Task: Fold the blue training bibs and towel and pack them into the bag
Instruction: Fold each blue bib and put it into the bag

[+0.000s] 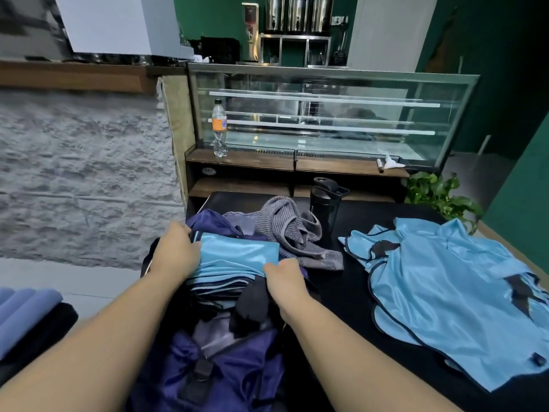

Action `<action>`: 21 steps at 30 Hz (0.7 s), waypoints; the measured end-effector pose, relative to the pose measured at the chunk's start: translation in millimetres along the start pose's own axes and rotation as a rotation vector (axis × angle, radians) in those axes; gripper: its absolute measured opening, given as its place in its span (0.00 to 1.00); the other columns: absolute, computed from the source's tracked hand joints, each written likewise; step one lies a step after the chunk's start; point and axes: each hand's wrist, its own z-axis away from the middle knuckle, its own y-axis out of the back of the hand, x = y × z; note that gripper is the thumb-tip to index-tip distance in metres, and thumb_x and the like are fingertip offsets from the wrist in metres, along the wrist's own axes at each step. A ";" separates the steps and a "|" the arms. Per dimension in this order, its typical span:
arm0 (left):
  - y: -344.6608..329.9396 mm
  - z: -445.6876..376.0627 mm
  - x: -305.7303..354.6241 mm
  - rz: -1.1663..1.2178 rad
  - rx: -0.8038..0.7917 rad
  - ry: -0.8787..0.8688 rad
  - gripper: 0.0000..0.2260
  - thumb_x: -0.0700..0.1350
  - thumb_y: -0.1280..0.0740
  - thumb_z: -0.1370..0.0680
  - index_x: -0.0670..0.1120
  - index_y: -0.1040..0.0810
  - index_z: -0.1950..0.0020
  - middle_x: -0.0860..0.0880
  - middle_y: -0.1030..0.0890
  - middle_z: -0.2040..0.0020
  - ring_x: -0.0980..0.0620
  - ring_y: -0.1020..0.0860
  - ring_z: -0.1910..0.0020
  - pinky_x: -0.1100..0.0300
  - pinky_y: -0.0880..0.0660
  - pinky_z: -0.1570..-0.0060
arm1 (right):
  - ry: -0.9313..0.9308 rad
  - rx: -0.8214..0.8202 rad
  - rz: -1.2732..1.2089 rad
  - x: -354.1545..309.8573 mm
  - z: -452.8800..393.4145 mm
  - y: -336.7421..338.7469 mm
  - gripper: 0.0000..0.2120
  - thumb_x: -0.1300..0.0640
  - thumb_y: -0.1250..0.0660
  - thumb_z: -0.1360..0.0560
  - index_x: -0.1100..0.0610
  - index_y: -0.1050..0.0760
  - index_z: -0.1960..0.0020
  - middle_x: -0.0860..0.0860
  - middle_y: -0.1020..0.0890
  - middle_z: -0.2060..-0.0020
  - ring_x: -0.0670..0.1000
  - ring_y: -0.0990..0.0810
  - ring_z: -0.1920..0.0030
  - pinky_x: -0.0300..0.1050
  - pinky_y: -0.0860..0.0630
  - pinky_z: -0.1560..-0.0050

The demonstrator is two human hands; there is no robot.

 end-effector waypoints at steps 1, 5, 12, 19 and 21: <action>-3.4 -2.6 2.5 -0.031 0.036 -0.004 0.09 0.38 0.35 0.24 0.40 0.33 0.49 0.36 0.22 0.52 0.36 0.24 0.51 0.50 0.31 0.54 | 0.000 -0.003 0.027 -1.4 -5.4 -5.7 0.11 0.60 0.39 0.24 0.67 0.30 0.48 0.54 0.27 0.60 0.50 0.28 0.59 0.42 0.35 0.62; -14.9 -10.4 -3.6 -0.220 0.116 -0.119 0.06 0.36 0.37 0.23 0.38 0.33 0.49 0.34 0.23 0.54 0.34 0.25 0.54 0.48 0.32 0.58 | -0.042 -0.065 0.075 1.0 -17.9 -14.2 0.13 0.55 0.35 0.28 0.59 0.32 0.47 0.53 0.23 0.55 0.54 0.22 0.51 0.47 0.28 0.50; -41.1 13.5 -12.8 -0.598 0.221 -0.768 0.13 0.45 0.40 0.24 0.38 0.20 0.53 0.39 0.23 0.53 0.39 0.25 0.57 0.50 0.33 0.54 | 0.379 -0.009 0.544 18.3 -5.1 -8.8 0.28 0.55 0.36 0.25 0.54 0.41 0.28 0.53 0.42 0.27 0.54 0.42 0.28 0.48 0.40 0.30; -51.3 27.6 -48.1 -0.754 -0.416 -0.355 0.32 0.67 0.73 0.34 0.68 0.63 0.28 0.45 0.55 0.21 0.43 0.56 0.23 0.45 0.55 0.26 | 0.478 -0.346 0.861 34.6 -6.8 -19.8 0.27 0.49 0.48 0.18 0.58 0.48 0.22 0.52 0.52 0.22 0.50 0.54 0.23 0.49 0.56 0.25; -50.4 27.2 -47.4 -0.708 -0.488 -0.330 0.20 0.67 0.67 0.25 0.73 0.65 0.33 0.46 0.59 0.21 0.44 0.59 0.23 0.43 0.56 0.26 | 0.448 -0.416 0.850 34.8 -10.7 -18.9 0.29 0.47 0.47 0.19 0.58 0.49 0.22 0.53 0.51 0.22 0.50 0.54 0.22 0.50 0.53 0.24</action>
